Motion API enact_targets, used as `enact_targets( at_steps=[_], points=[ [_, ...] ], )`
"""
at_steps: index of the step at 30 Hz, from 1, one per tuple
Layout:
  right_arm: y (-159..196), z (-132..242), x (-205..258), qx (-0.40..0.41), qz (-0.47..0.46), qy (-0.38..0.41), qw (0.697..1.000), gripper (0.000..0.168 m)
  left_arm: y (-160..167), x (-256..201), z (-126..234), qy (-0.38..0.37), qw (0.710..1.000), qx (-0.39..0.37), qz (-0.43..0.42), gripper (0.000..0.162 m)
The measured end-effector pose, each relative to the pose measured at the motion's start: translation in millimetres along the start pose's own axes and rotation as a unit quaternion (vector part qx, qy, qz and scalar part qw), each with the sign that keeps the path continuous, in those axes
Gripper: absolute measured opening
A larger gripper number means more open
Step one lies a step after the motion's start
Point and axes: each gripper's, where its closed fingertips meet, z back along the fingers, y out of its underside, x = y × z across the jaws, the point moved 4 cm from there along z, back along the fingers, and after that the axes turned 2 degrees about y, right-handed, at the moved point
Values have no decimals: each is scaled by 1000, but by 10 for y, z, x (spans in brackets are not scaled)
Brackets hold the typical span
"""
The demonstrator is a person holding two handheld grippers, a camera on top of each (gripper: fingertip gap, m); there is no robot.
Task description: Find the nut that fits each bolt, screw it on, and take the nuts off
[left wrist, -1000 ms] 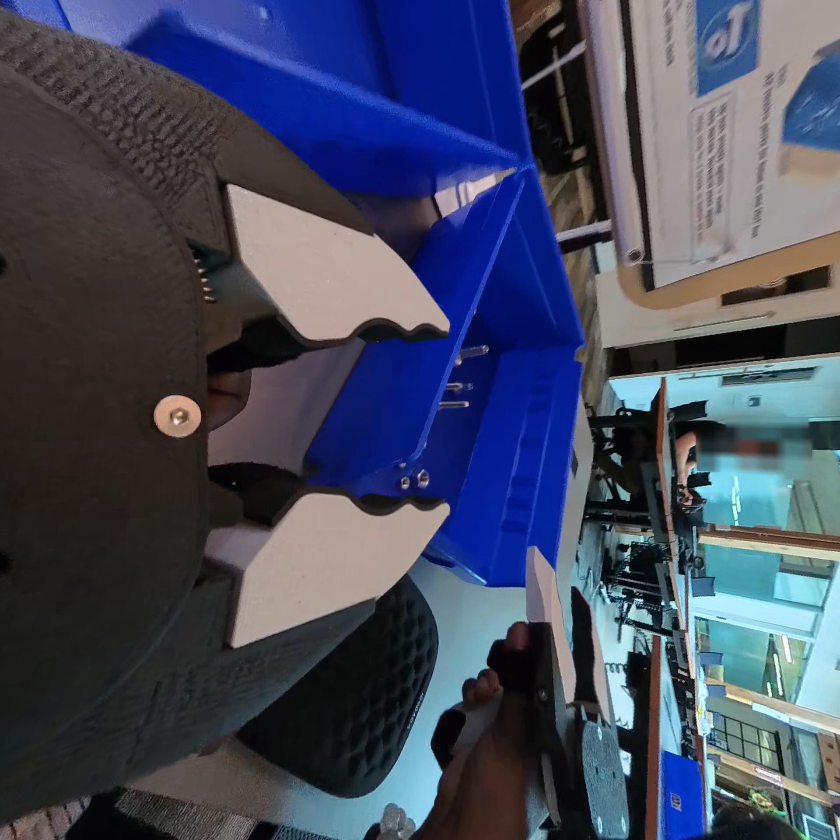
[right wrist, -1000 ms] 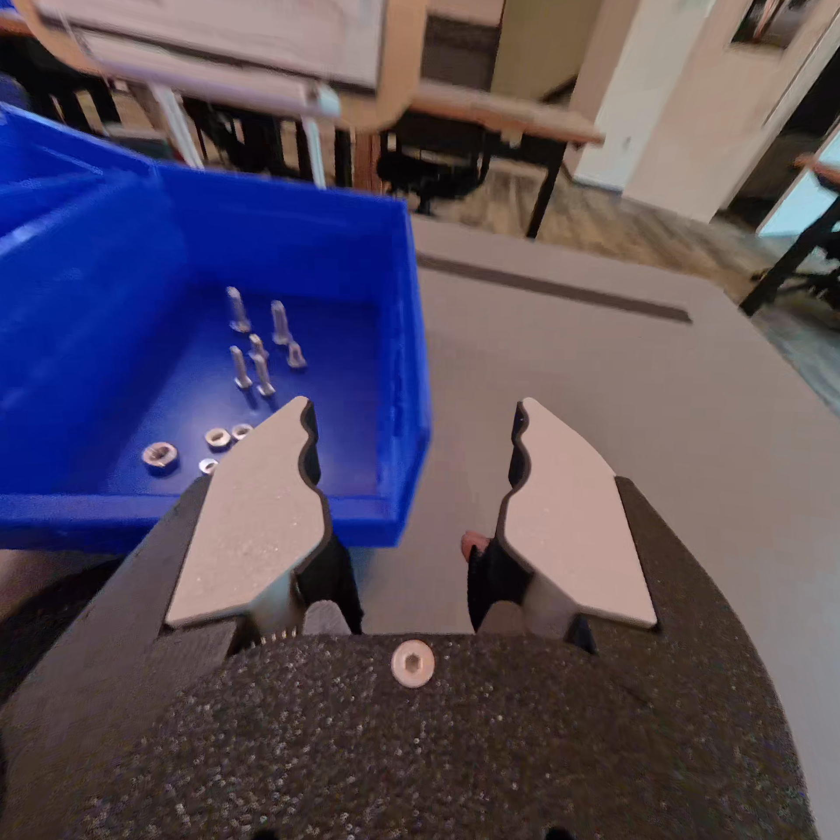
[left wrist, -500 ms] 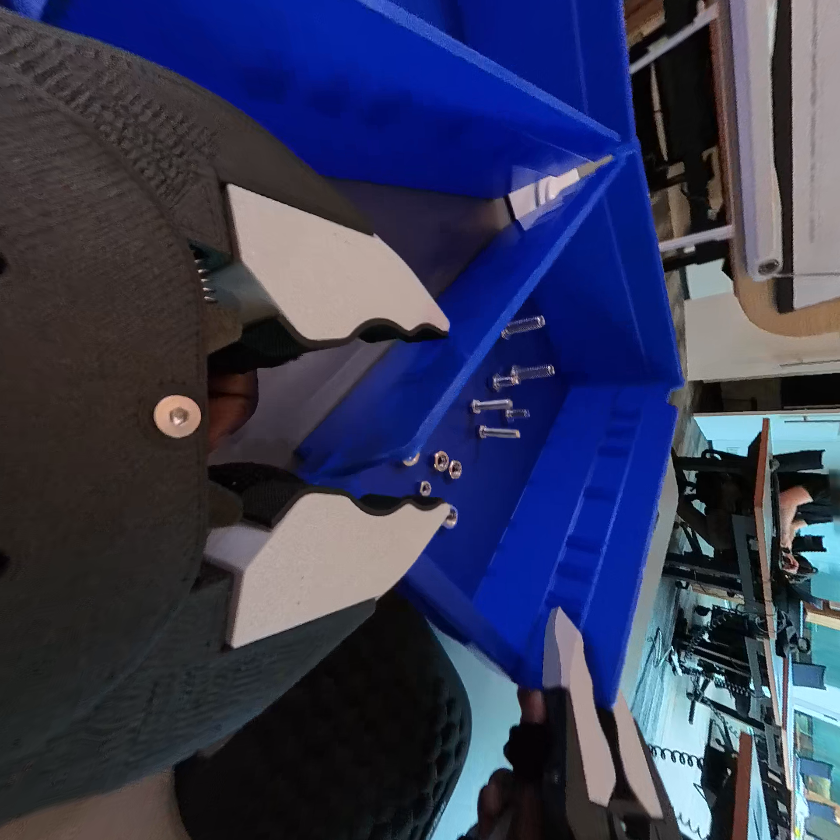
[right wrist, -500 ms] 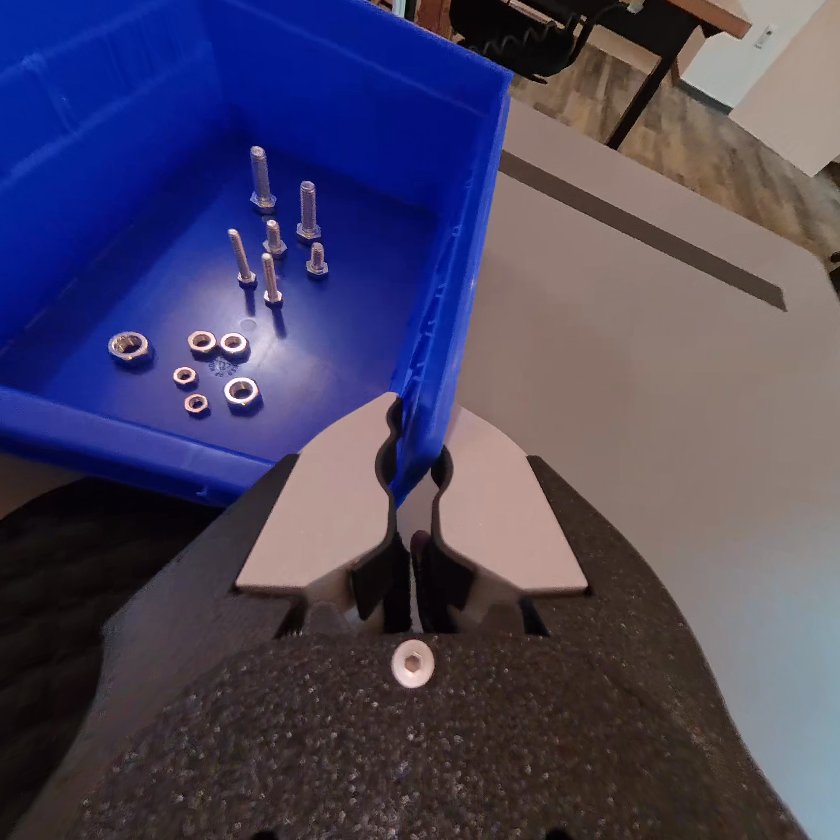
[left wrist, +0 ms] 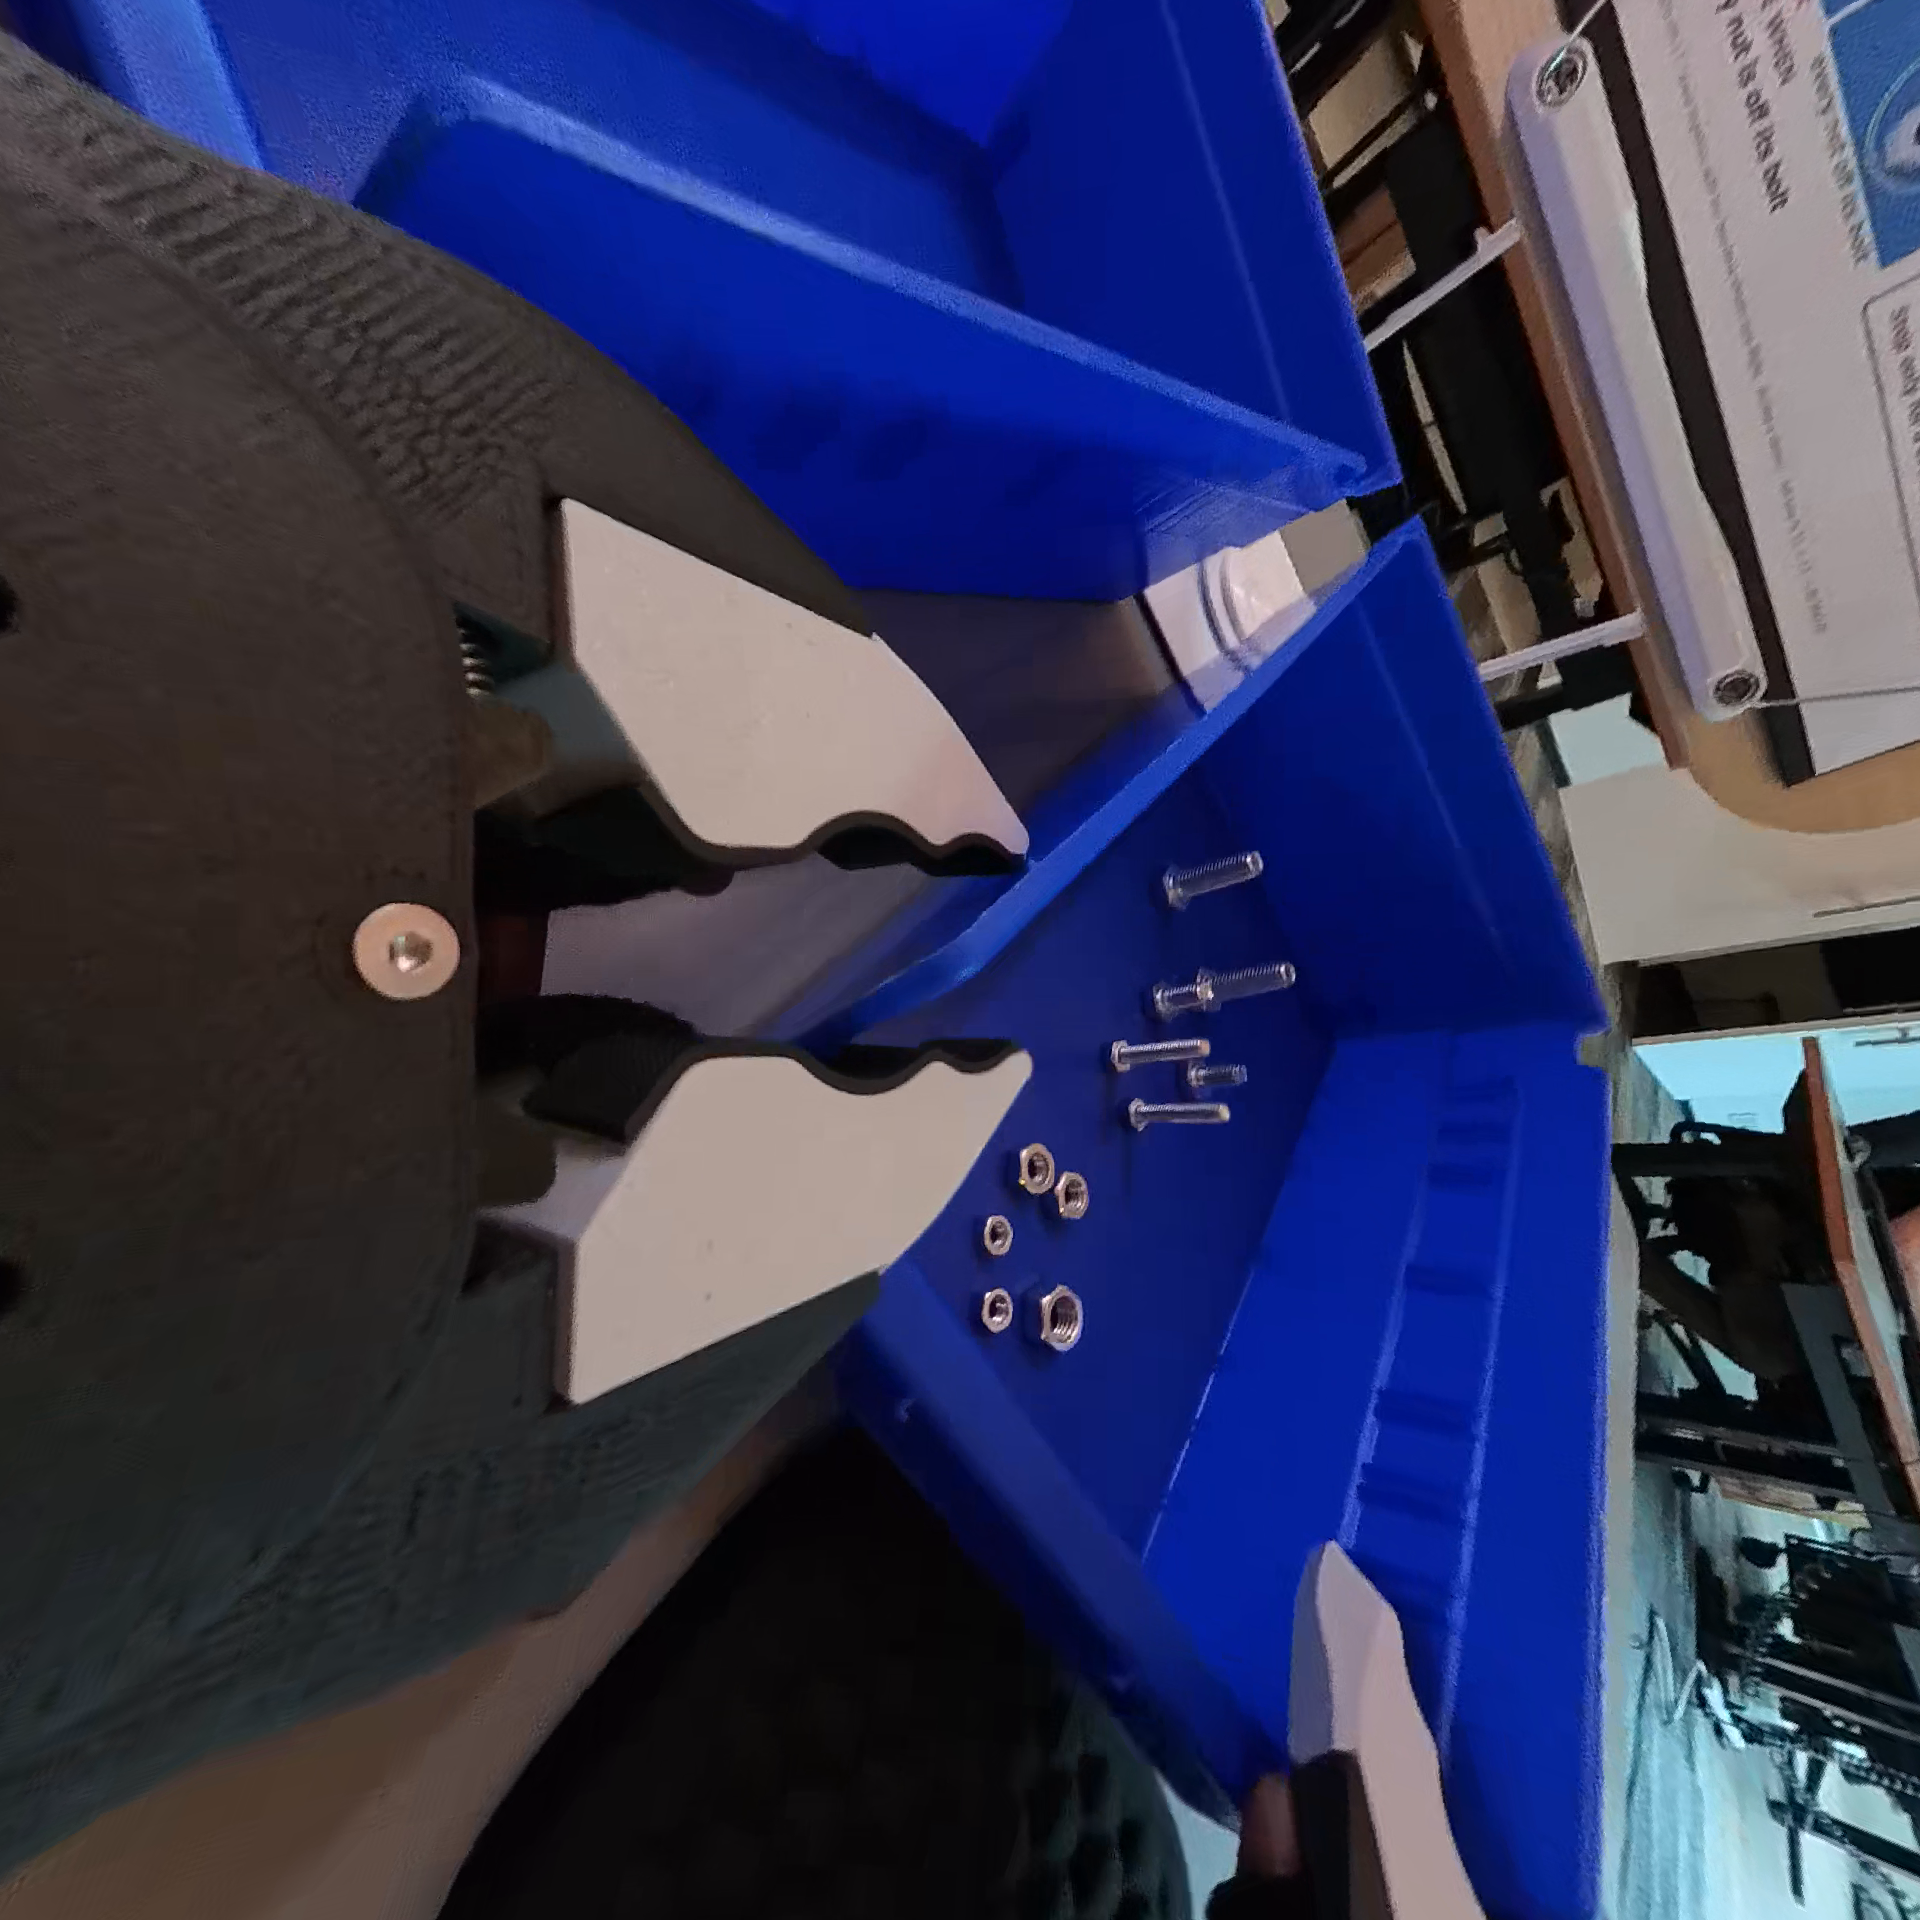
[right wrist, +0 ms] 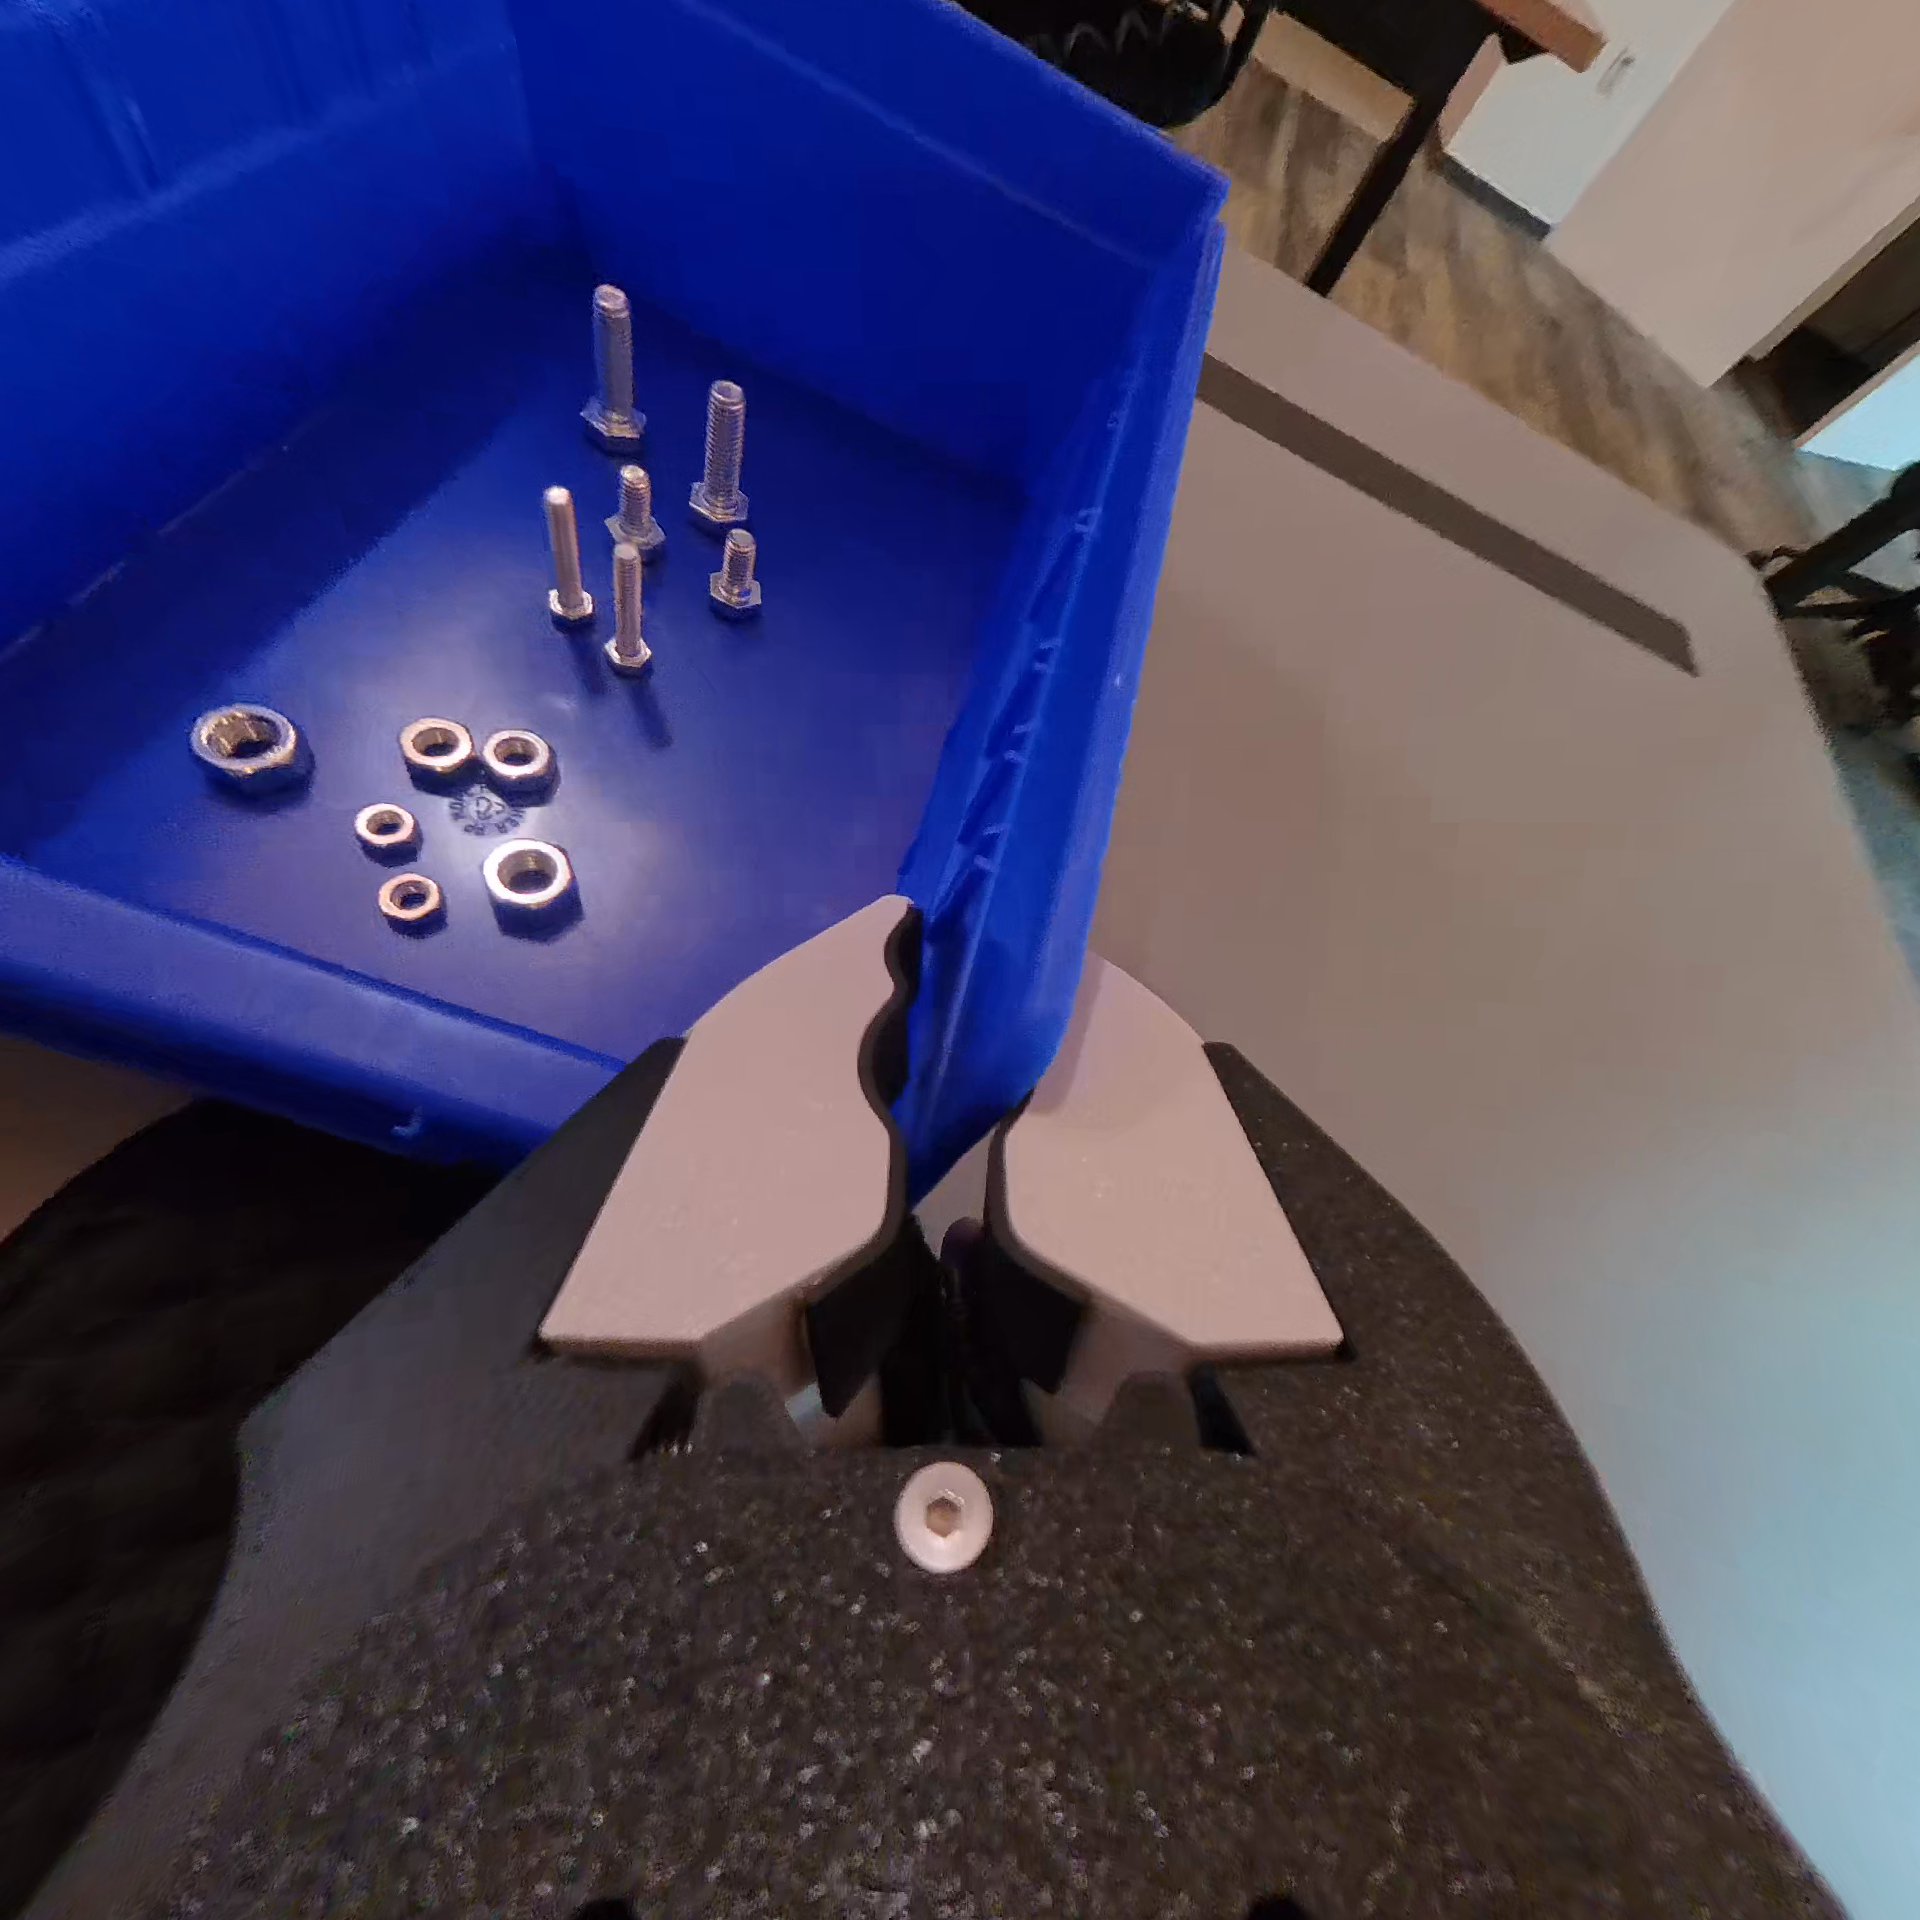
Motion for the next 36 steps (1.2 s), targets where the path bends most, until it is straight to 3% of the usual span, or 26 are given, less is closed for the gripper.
enact_targets(
  at_steps=[8, 14, 18, 27, 36],
  points=[
    [-280, 357, -21, 14, 15, 34, 999, 9, -253, 87, 151, 1, 1000, -24, 15, 24],
    [-641, 691, -7, -25, 12, 61, 998, 8, -610, 213, 417, -10, 998, -63, -3, 23],
    [-980, 708, 147, -58, 15, 45, 997, 8, -788, 473, 638, -43, 996, -73, -17, 23],
    [-1740, 453, 865, -107, 42, -43, 992, 8, -797, 1263, 1206, -144, 988, -41, -36, 22],
    [-2460, 143, 1959, -155, 75, -158, 972, 7, -579, 2119, 1947, -265, 963, 6, -41, 23]
  ],
)
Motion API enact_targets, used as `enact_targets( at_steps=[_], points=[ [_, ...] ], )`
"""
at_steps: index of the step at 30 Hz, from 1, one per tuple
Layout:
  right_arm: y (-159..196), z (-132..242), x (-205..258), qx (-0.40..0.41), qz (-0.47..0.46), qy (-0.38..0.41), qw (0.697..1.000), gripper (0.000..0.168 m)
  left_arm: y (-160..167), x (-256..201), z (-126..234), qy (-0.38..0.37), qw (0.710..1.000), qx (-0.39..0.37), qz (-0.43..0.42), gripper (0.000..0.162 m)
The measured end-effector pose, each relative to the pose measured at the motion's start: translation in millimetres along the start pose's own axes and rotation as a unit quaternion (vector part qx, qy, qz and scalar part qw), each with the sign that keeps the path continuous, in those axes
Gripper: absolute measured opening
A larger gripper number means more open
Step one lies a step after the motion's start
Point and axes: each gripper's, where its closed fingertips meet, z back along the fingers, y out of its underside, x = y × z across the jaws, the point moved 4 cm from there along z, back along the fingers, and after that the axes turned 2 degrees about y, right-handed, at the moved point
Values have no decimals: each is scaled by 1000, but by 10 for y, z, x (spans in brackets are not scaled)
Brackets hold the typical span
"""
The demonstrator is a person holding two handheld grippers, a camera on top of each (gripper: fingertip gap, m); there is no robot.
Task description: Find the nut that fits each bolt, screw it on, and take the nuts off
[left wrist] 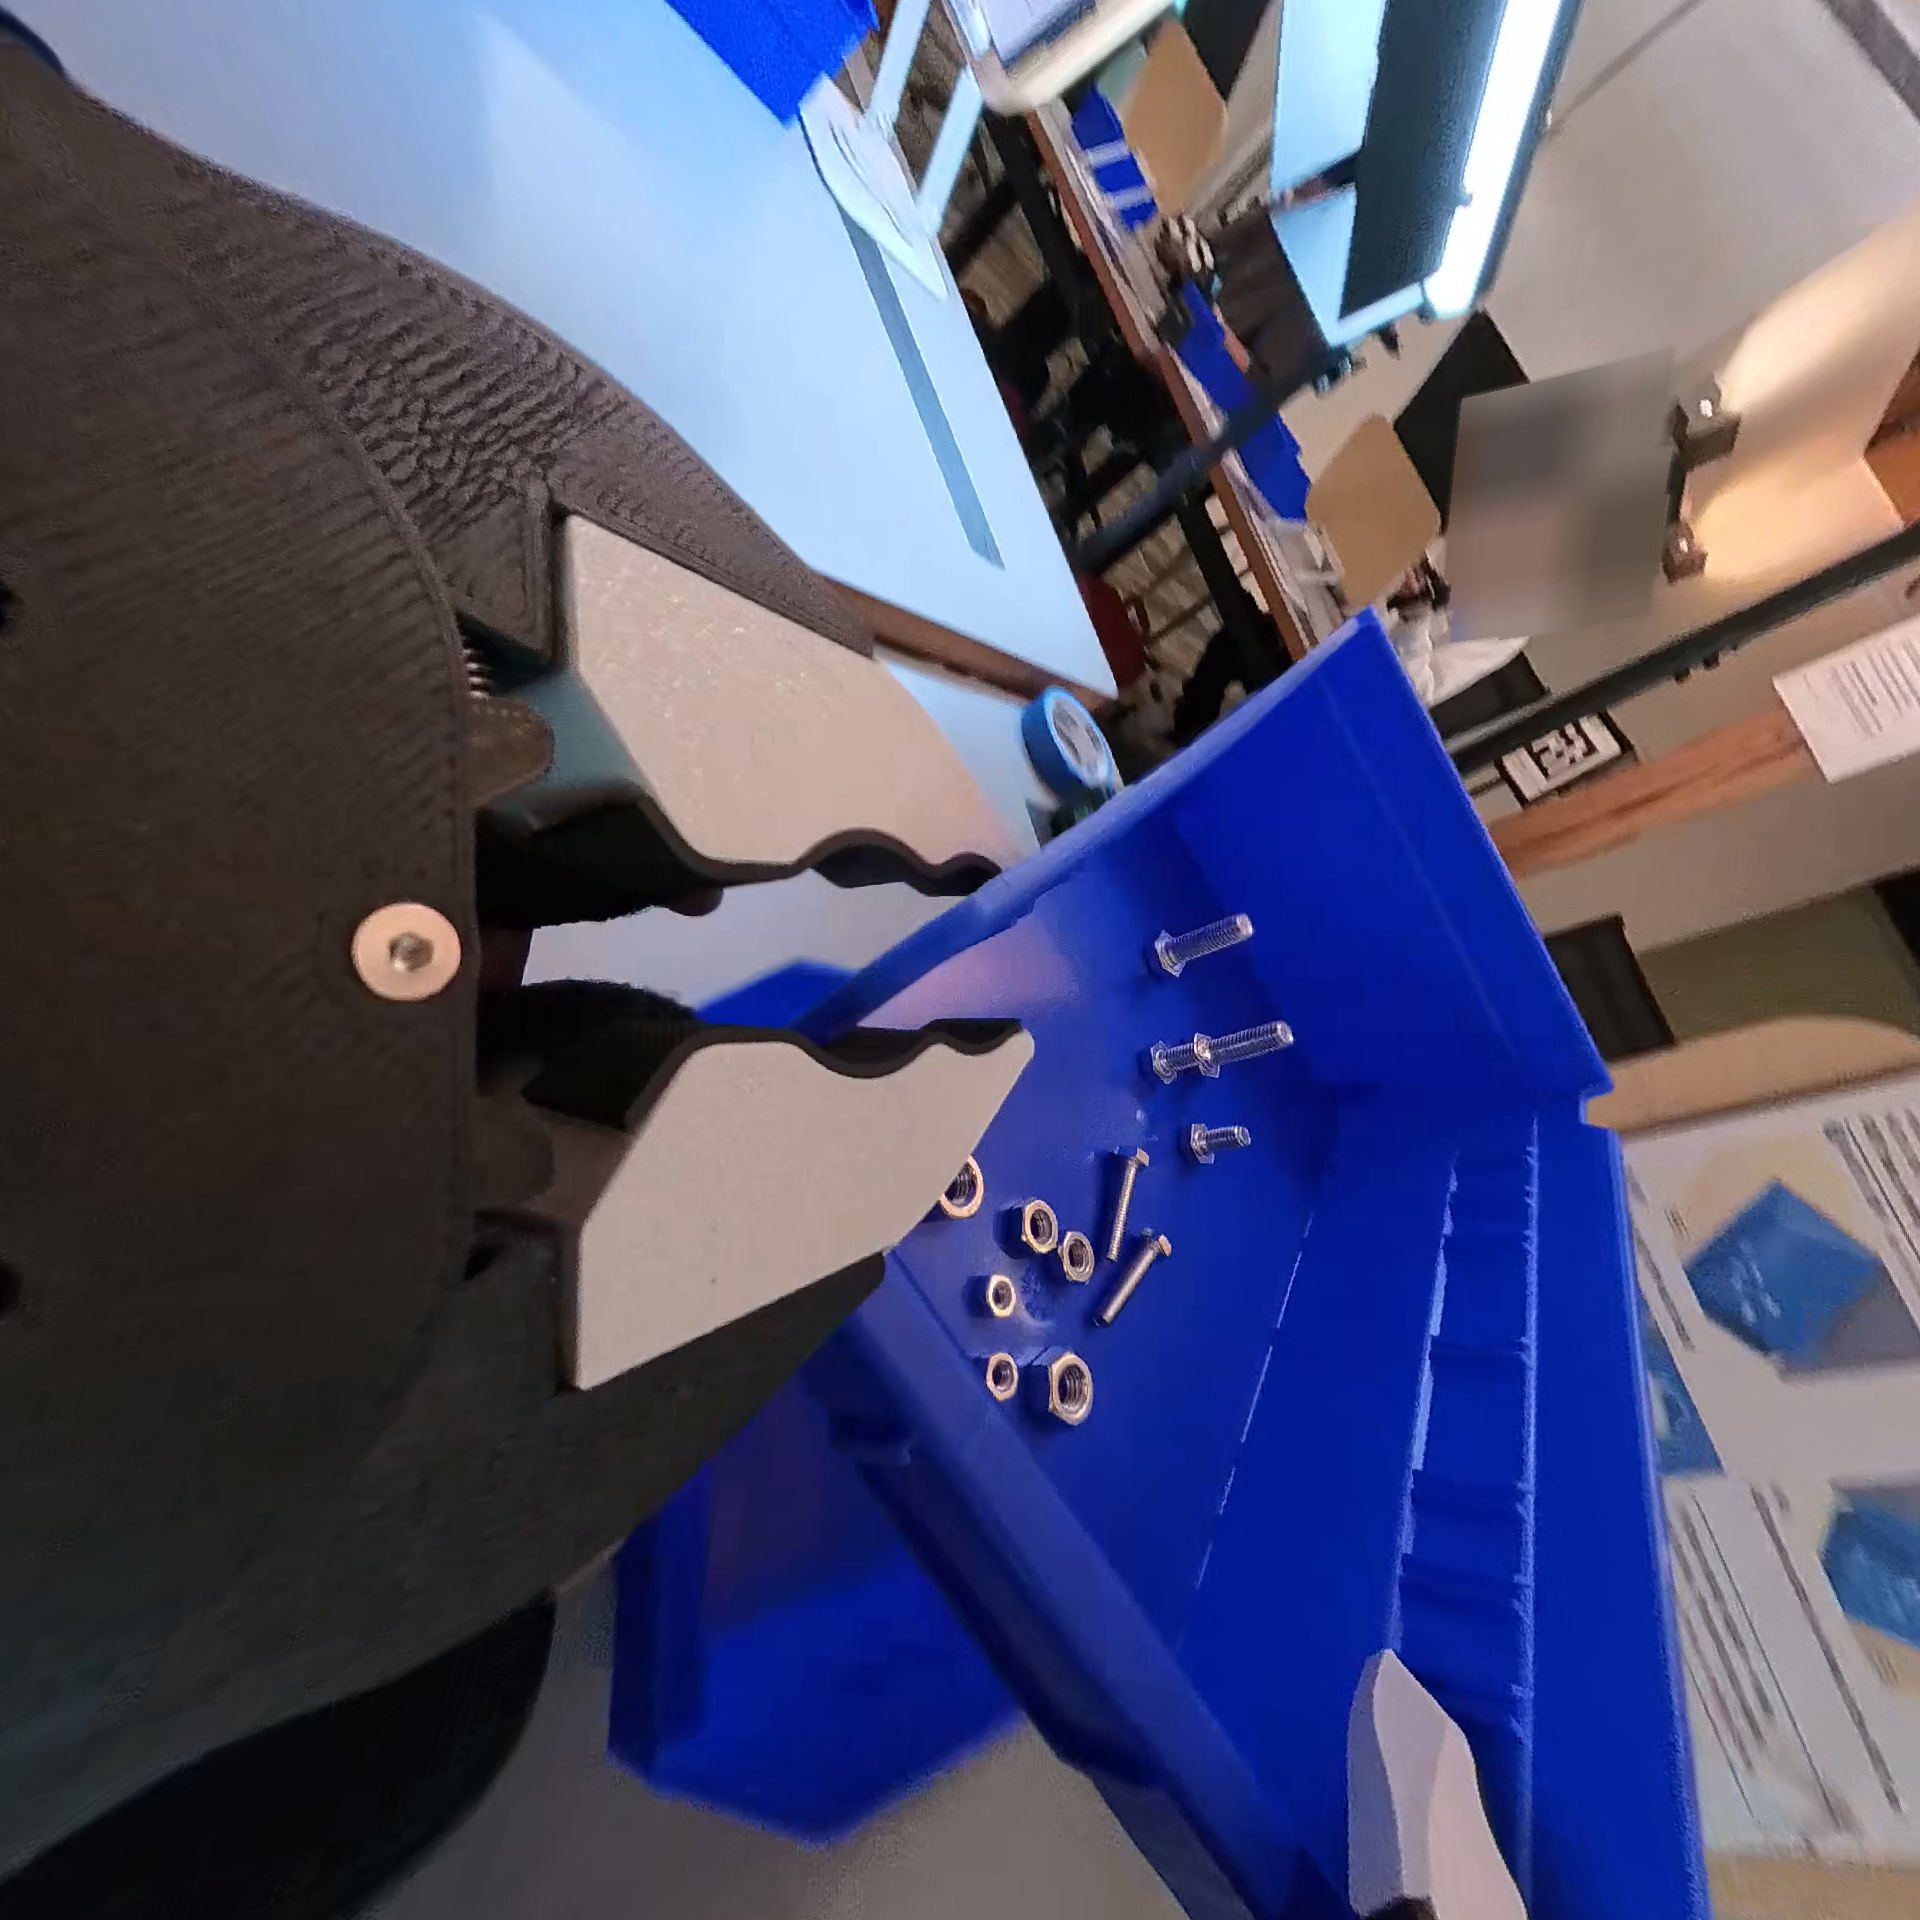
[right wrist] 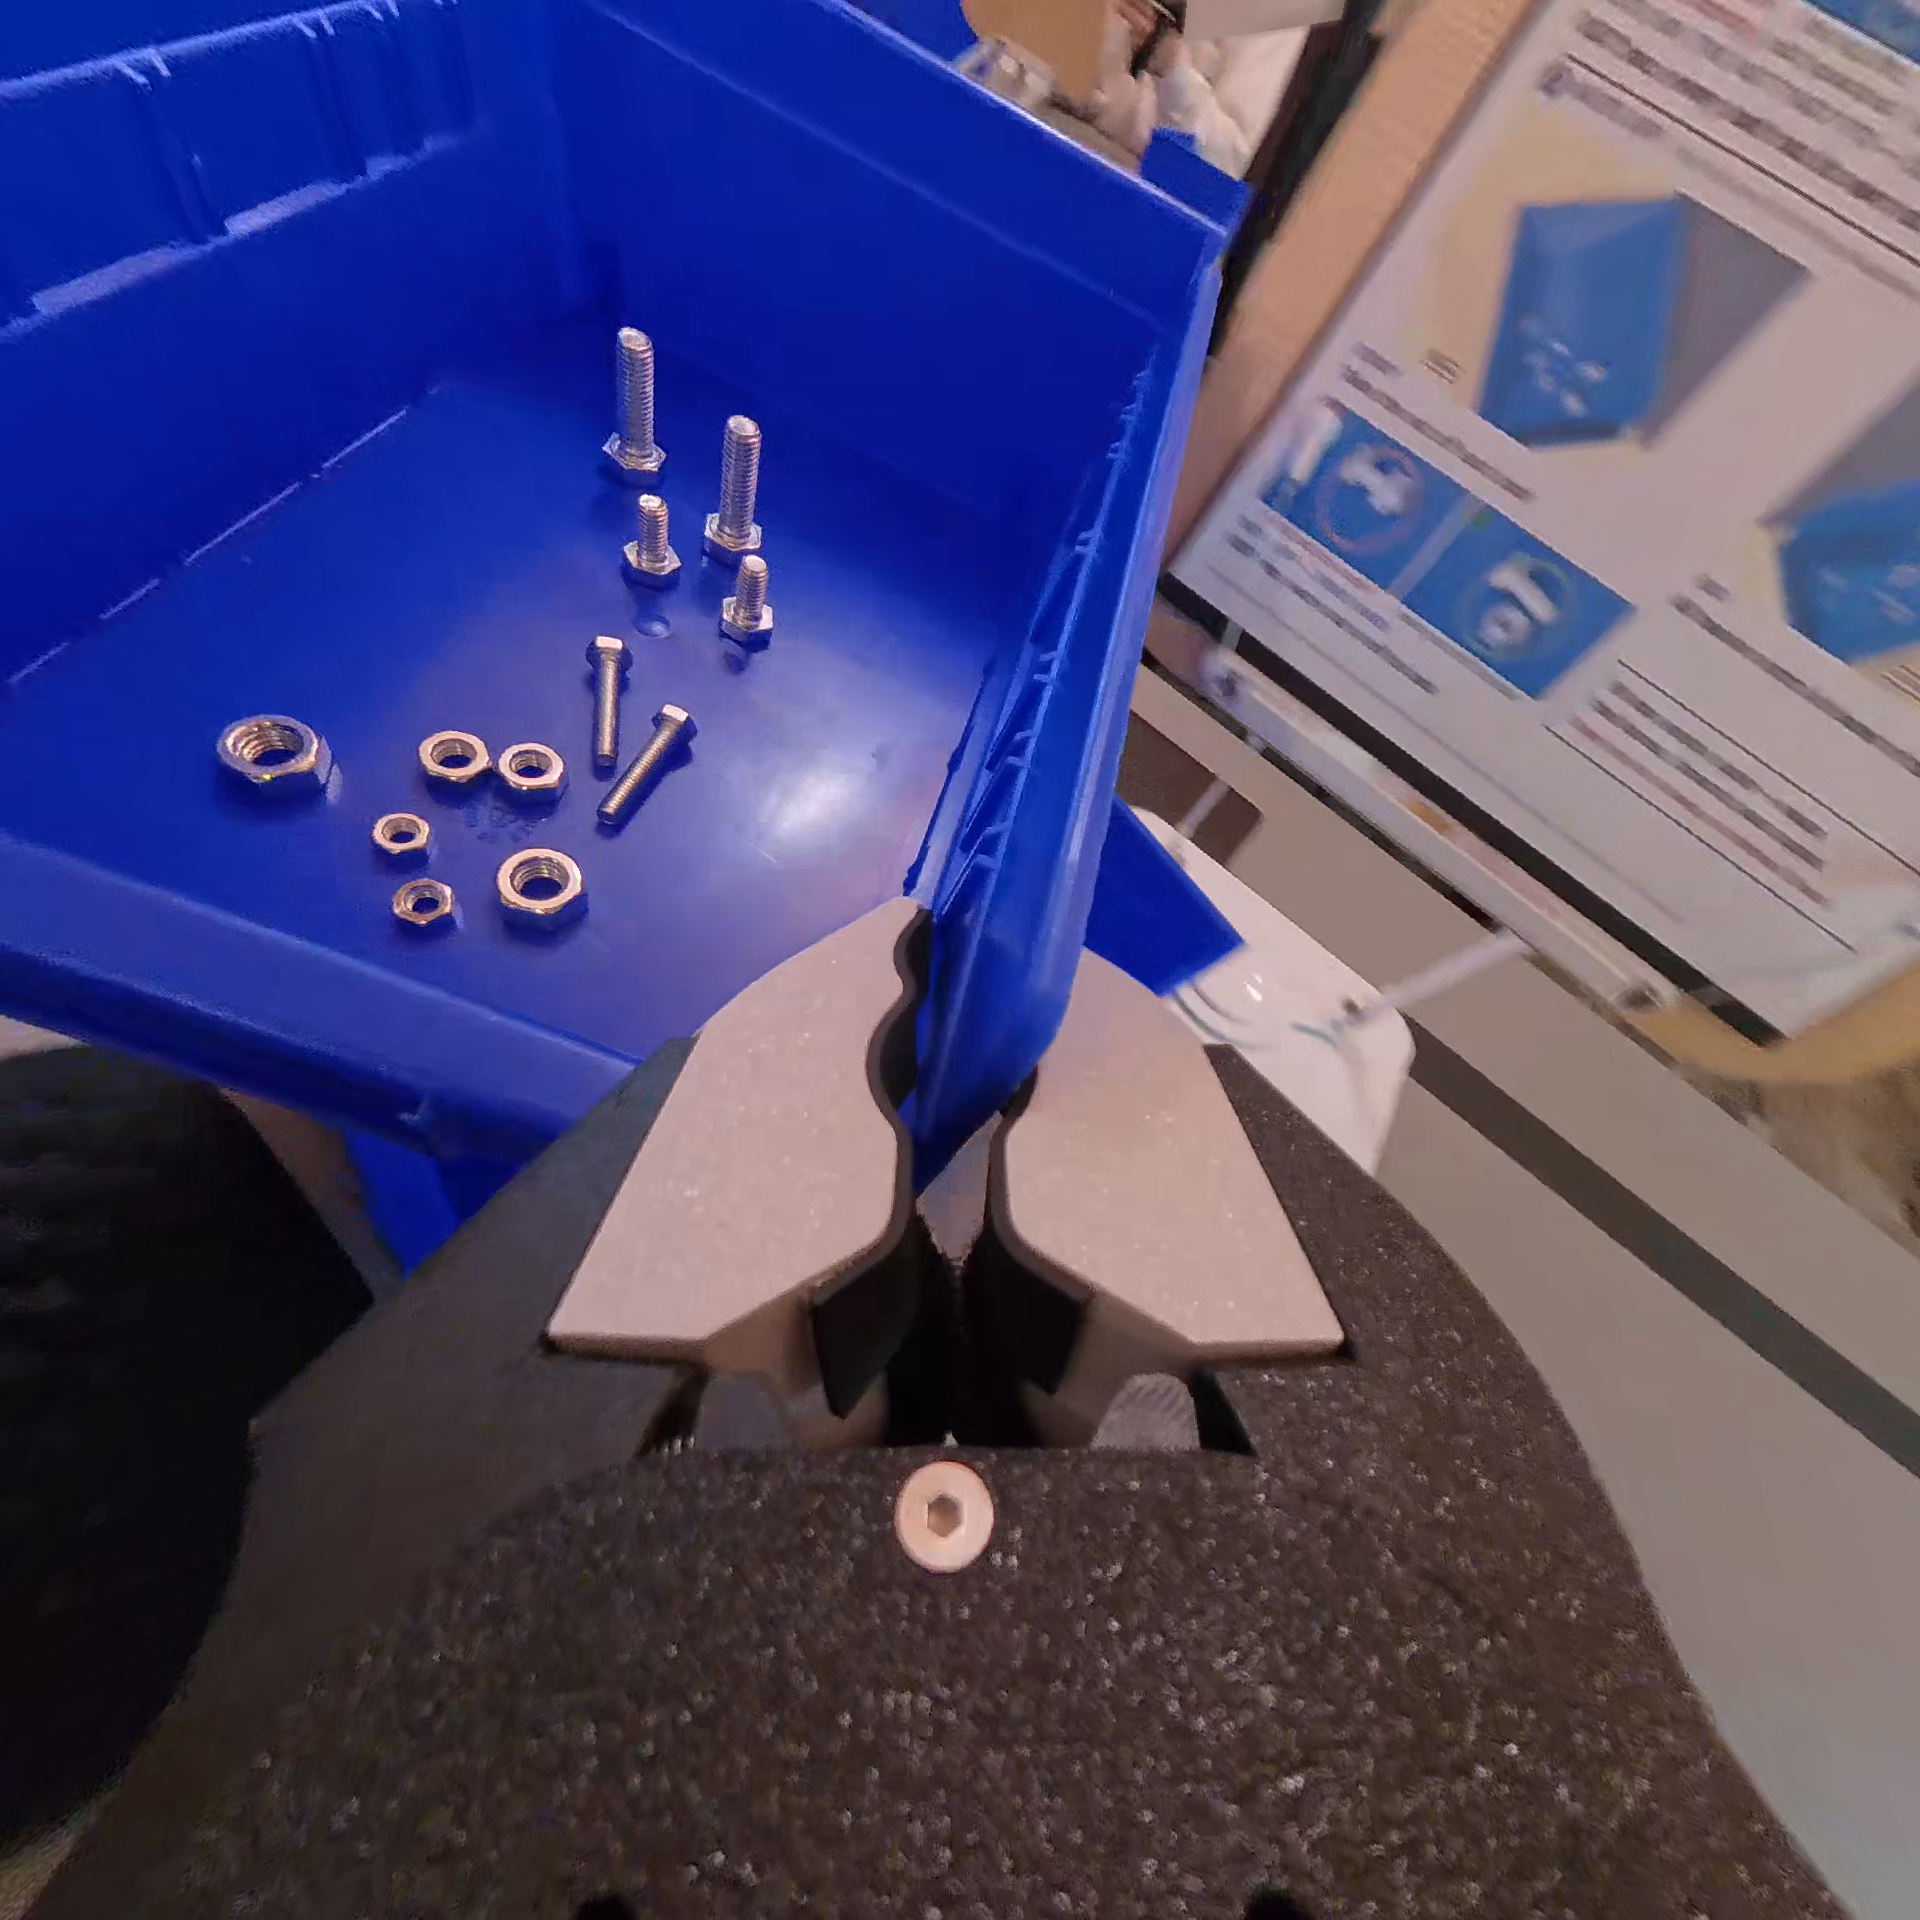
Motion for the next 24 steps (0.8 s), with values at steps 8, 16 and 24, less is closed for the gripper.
enact_targets(
  at_steps=[8, 16, 24],
  points=[
    [-503, -464, 827, -57, 6, -70, 996, 8, 238, 865, 333, -97, 994, 31, -28, 21],
    [-562, -694, 1576, -65, 11, -120, 990, 9, 619, 1349, 656, -143, 985, 79, -52, 20],
    [-307, -766, 2041, -50, 43, -139, 988, 11, 1048, 1480, 824, -139, 982, 112, -58, 19]
  ],
)
